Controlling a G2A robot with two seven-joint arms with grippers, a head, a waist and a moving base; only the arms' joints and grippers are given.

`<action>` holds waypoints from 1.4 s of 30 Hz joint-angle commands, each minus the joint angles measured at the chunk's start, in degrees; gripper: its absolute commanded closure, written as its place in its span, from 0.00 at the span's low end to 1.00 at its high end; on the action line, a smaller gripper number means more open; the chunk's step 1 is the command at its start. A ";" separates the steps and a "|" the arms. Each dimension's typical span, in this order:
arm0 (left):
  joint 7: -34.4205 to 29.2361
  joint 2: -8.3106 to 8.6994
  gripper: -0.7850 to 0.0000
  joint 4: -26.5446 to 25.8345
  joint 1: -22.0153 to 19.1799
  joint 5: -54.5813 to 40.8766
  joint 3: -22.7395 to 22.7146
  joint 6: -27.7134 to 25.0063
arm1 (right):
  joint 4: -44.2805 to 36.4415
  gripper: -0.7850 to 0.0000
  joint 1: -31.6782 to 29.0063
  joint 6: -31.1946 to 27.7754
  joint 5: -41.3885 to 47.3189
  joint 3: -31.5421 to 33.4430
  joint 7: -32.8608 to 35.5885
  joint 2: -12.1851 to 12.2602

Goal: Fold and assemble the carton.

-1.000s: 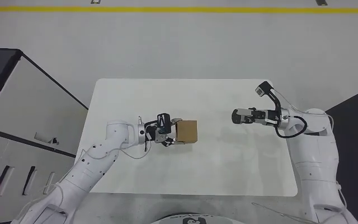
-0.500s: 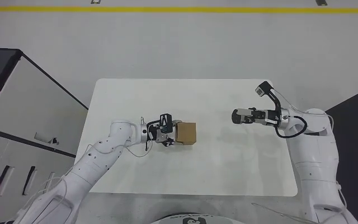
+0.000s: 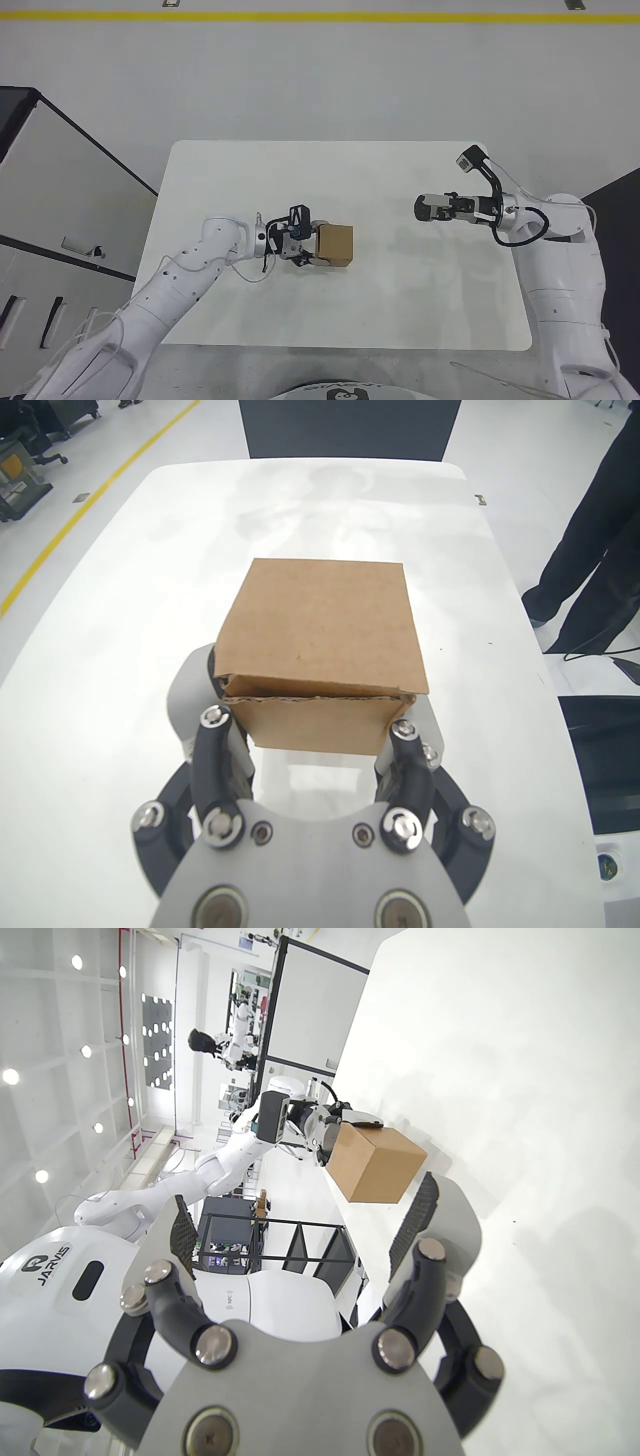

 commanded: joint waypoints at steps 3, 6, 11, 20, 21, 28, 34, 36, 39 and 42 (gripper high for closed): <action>0.83 -1.07 1.00 3.63 -1.55 -0.76 1.67 1.27 | 0.00 0.00 0.00 0.00 0.00 0.00 0.00 0.00; 1.58 -1.96 1.00 6.02 -2.75 -0.69 3.12 2.33 | 0.00 0.00 0.00 0.00 0.00 0.00 0.00 0.00; 3.86 -3.15 1.00 9.24 -4.60 0.77 5.26 3.43 | 0.00 0.00 0.00 0.00 0.00 0.00 0.00 0.00; 9.37 -4.68 1.00 14.13 -7.25 4.48 8.43 4.19 | 0.00 0.00 0.00 0.00 0.00 0.00 0.00 0.00; 9.96 -4.82 1.00 14.62 -7.45 4.73 8.67 4.28 | 0.00 0.00 0.00 0.00 0.00 0.00 0.00 0.00; 13.41 -5.88 0.96 17.85 -8.79 6.22 10.59 4.19 | 0.00 0.00 0.00 0.00 0.00 0.00 0.00 0.00; 14.63 -6.81 0.43 20.42 -9.86 6.48 11.73 4.14 | 0.00 0.00 0.00 0.00 0.00 0.00 0.00 0.00; 14.84 -7.09 0.15 21.17 -10.18 6.47 12.02 4.14 | 0.00 0.00 0.00 0.00 0.00 0.00 0.00 0.00; 15.29 -7.47 0.00 22.13 -10.55 6.48 12.44 4.10 | 0.00 0.00 0.00 0.00 0.00 0.00 0.00 0.00; 15.97 -7.74 0.00 22.84 -10.91 6.87 12.83 4.08 | 0.00 0.00 0.00 0.00 0.00 0.00 0.00 0.00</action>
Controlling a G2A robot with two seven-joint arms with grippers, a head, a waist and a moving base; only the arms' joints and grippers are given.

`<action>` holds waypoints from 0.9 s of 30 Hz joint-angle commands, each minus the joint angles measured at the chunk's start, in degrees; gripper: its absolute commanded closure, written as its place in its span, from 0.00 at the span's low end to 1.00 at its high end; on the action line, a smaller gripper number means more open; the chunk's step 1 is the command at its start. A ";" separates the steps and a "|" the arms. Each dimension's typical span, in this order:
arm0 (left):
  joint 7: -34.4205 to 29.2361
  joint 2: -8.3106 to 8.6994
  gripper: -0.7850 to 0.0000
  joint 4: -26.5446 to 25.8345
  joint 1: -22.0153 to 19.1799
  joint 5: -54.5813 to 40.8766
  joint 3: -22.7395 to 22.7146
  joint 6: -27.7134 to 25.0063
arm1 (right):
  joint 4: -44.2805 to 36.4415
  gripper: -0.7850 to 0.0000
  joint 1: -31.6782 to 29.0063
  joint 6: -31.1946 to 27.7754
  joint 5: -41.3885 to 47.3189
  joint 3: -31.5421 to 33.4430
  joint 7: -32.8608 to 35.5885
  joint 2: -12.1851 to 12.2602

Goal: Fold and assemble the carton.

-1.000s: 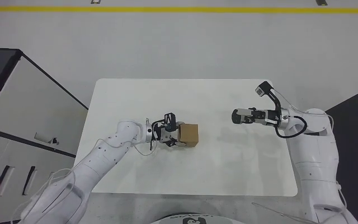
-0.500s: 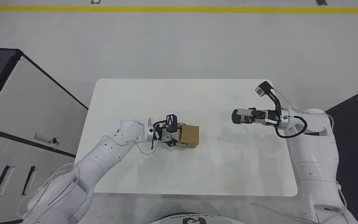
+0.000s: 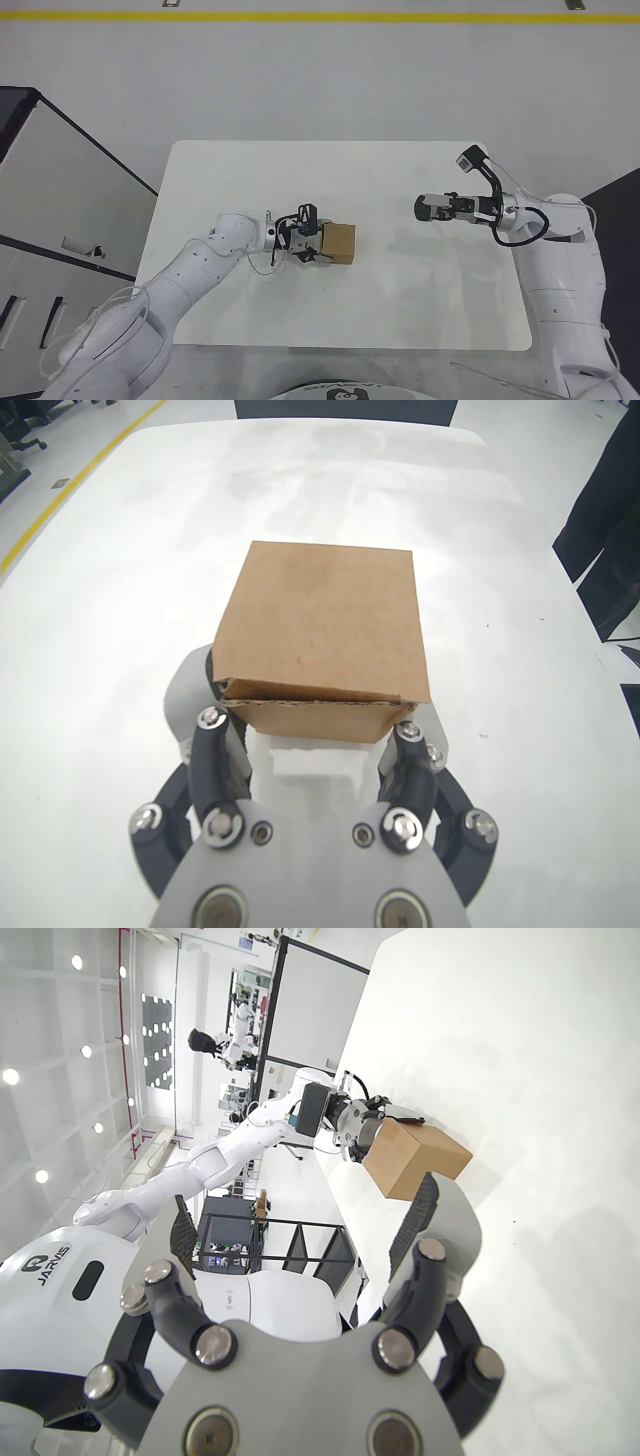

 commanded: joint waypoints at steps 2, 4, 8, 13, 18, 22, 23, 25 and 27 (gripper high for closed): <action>0.98 -0.12 0.00 0.66 -0.31 0.46 0.24 0.02 | 0.00 0.00 0.00 0.00 0.00 0.00 0.00 0.00; 1.61 -0.11 0.00 1.02 -0.46 0.81 0.30 0.08 | 0.00 0.00 0.00 0.00 0.00 0.00 0.00 0.00; 2.82 0.11 0.00 1.24 -0.55 1.54 0.22 0.33 | 0.00 0.00 0.00 0.00 0.00 0.00 0.00 0.00; 3.60 0.76 0.00 1.04 -0.51 2.62 -0.23 0.46 | 0.00 0.00 0.00 0.00 0.00 0.00 0.00 0.00; 4.30 1.79 0.00 -0.25 -0.06 3.51 -1.15 0.32 | 0.00 0.00 0.00 0.00 0.00 0.00 0.00 0.00; 6.08 3.03 0.00 -1.86 0.63 4.02 -2.30 -0.63 | 0.00 0.00 0.00 0.00 0.00 0.00 0.00 0.00; 6.69 3.41 0.00 -2.32 0.84 4.16 -2.67 -0.98 | 0.00 0.00 0.00 0.00 0.00 0.00 0.00 0.00; 7.59 4.27 0.00 -3.18 1.15 4.74 -3.53 -1.49 | 0.00 0.00 0.00 0.00 0.00 0.00 0.00 0.00; 8.44 5.20 0.00 -4.22 1.63 5.26 -4.54 -1.80 | 0.00 0.00 0.00 0.00 0.00 0.00 0.00 0.00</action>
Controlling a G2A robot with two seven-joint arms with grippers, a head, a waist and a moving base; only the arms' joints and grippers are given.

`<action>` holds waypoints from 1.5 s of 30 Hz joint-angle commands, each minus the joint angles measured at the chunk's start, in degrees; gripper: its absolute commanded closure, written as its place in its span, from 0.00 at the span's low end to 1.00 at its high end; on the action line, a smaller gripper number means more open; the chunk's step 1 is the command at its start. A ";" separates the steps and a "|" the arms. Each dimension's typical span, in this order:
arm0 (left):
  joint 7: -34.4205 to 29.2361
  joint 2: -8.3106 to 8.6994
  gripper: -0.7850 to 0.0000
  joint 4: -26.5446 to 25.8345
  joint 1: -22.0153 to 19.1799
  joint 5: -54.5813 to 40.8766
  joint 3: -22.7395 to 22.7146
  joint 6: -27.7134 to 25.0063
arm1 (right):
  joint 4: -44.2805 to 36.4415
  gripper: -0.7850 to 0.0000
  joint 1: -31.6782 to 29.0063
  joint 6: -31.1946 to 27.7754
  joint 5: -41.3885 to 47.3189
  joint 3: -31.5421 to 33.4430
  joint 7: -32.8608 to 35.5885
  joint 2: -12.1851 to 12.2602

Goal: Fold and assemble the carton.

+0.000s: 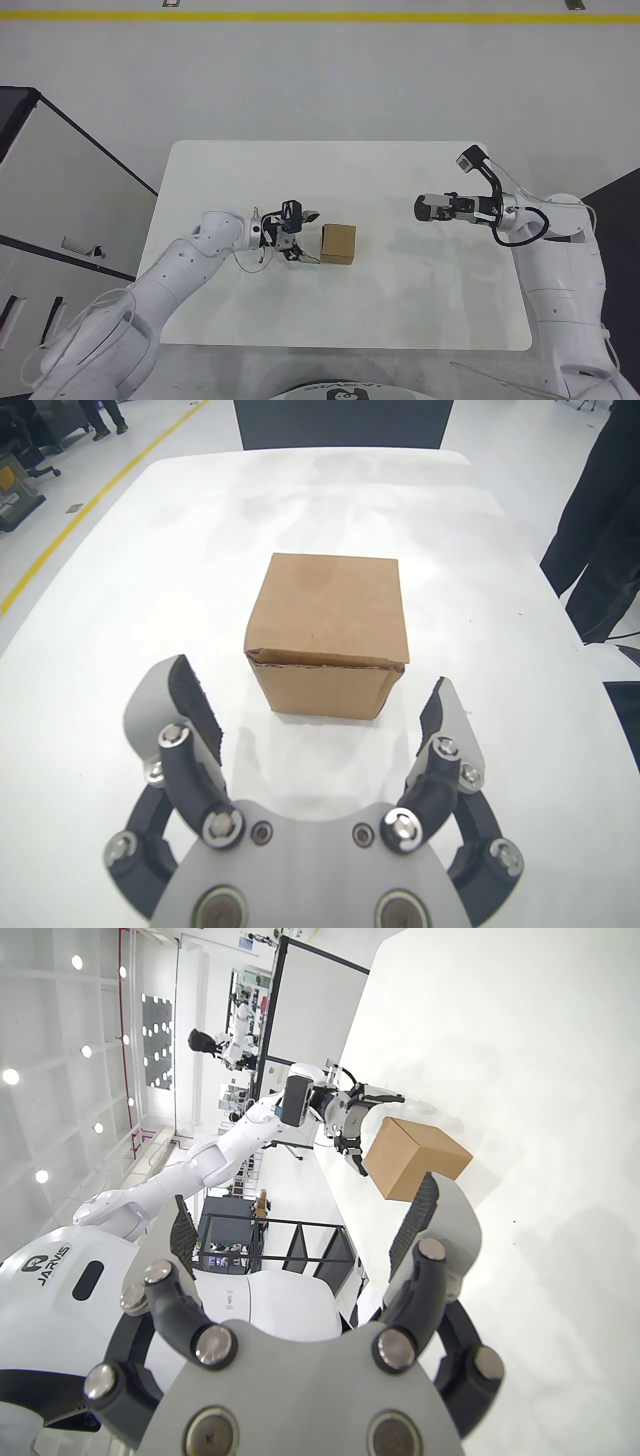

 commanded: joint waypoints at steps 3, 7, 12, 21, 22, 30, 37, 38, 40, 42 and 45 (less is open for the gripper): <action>2.31 2.02 0.00 -2.36 1.24 0.65 -2.29 -1.24 | 0.00 0.00 0.00 0.00 0.00 0.00 0.00 0.00; 4.43 4.19 0.00 -5.55 2.82 1.67 -4.78 -2.85 | 0.00 0.00 0.00 0.00 0.00 0.00 0.00 0.00; 5.06 7.05 0.00 -10.46 5.90 1.48 -8.28 -3.74 | 0.00 0.00 0.00 0.00 0.00 0.00 0.00 0.00; 4.89 11.78 0.00 -20.41 12.23 0.10 -14.61 -3.92 | 0.00 0.00 0.00 0.00 0.00 0.00 0.00 0.00; 4.79 12.20 0.00 -21.48 12.93 -0.24 -15.04 -4.02 | 0.00 0.00 0.00 0.00 0.00 0.00 0.00 0.00; 4.47 12.97 0.00 -22.97 14.01 -0.65 -15.95 -4.33 | 0.00 0.00 0.00 0.00 0.00 0.00 0.00 0.00; 4.49 12.95 0.00 -22.95 13.99 -0.63 -15.94 -4.32 | 0.00 0.00 0.00 0.00 0.00 0.00 0.00 0.00; 4.49 12.95 0.00 -22.95 13.99 -0.63 -15.94 -4.32 | 0.00 0.00 0.00 0.00 0.00 0.00 0.00 0.00; 4.49 12.96 0.00 -22.95 13.99 -0.63 -15.94 -4.32 | 0.00 0.00 0.00 0.00 0.00 0.00 0.00 0.00; 4.49 12.96 0.00 -22.95 13.99 -0.63 -15.94 -4.32 | 0.00 0.00 0.00 0.00 0.00 0.00 0.00 0.00; 4.49 12.96 0.00 -22.95 13.99 -0.63 -15.94 -4.32 | 0.00 0.00 0.00 0.00 0.00 0.00 0.00 0.00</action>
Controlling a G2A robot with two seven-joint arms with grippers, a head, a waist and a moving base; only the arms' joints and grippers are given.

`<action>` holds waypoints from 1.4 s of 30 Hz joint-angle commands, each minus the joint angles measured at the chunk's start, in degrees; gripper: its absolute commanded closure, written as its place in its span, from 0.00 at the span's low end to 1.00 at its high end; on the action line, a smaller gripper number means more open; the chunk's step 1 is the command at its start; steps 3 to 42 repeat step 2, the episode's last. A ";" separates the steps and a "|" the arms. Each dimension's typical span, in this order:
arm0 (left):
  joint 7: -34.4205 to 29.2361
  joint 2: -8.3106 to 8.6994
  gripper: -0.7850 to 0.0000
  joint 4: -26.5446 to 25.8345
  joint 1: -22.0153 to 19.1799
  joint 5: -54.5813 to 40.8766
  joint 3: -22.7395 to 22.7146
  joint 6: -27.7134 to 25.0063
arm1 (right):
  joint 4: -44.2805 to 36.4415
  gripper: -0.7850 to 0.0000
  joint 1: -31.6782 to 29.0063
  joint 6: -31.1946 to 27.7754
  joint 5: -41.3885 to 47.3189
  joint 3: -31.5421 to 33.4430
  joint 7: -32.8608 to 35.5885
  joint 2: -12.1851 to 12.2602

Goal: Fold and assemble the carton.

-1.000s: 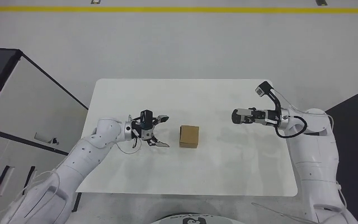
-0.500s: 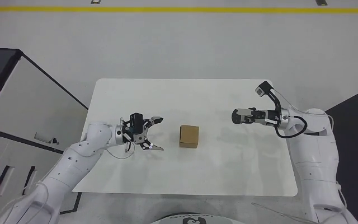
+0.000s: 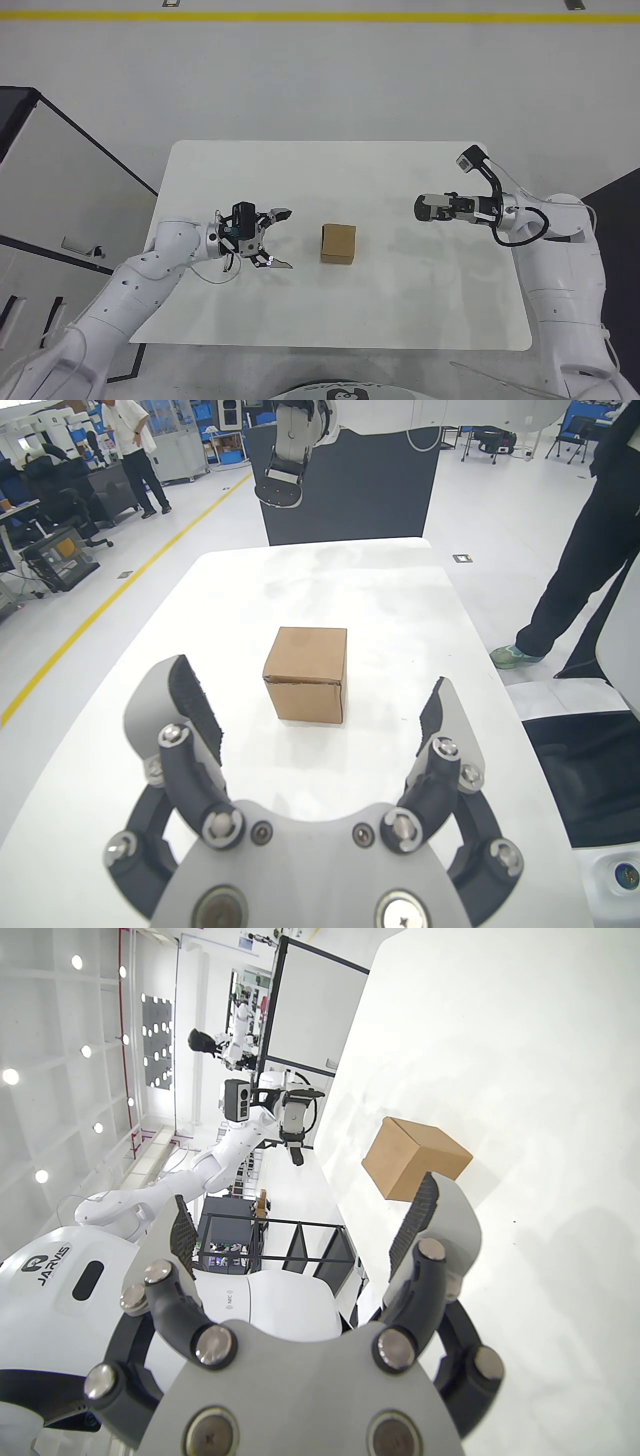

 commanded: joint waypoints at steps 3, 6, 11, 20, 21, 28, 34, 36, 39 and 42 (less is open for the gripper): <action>0.00 0.00 0.00 0.00 0.00 0.00 0.00 0.00 | 0.00 0.00 0.00 0.00 0.00 0.00 0.00 0.00; 0.00 0.00 0.00 0.00 0.00 0.00 0.00 0.00 | 0.00 0.00 0.00 0.00 0.00 0.00 0.00 0.00; 0.00 0.00 0.00 0.00 0.00 0.00 0.00 0.00 | 0.00 0.00 0.00 0.00 0.00 0.00 0.00 0.00; 0.00 0.00 0.00 0.00 0.00 0.00 0.00 0.00 | 0.00 0.00 0.00 0.00 0.00 0.00 0.00 0.00; 0.00 0.00 0.00 0.00 0.00 0.00 0.00 0.00 | 0.00 0.00 0.00 0.00 0.00 0.00 0.00 0.00; 0.00 0.00 0.00 0.00 0.00 0.00 0.00 0.00 | 0.00 0.00 0.00 0.00 0.00 0.00 0.00 0.00; 0.00 0.00 0.00 0.00 0.00 0.00 0.00 0.00 | 0.00 0.00 0.00 0.00 0.00 0.00 0.00 0.00; 0.00 0.00 0.00 0.00 0.00 0.00 0.00 0.00 | 0.00 0.00 0.00 0.00 0.00 0.00 0.00 0.00; 0.00 0.00 0.00 0.00 0.00 0.00 0.00 0.00 | 0.00 0.00 0.00 0.00 0.00 0.00 0.00 0.00; 0.00 0.00 0.00 0.00 0.00 0.00 0.00 0.00 | 0.00 0.00 0.00 0.00 0.00 0.00 0.00 0.00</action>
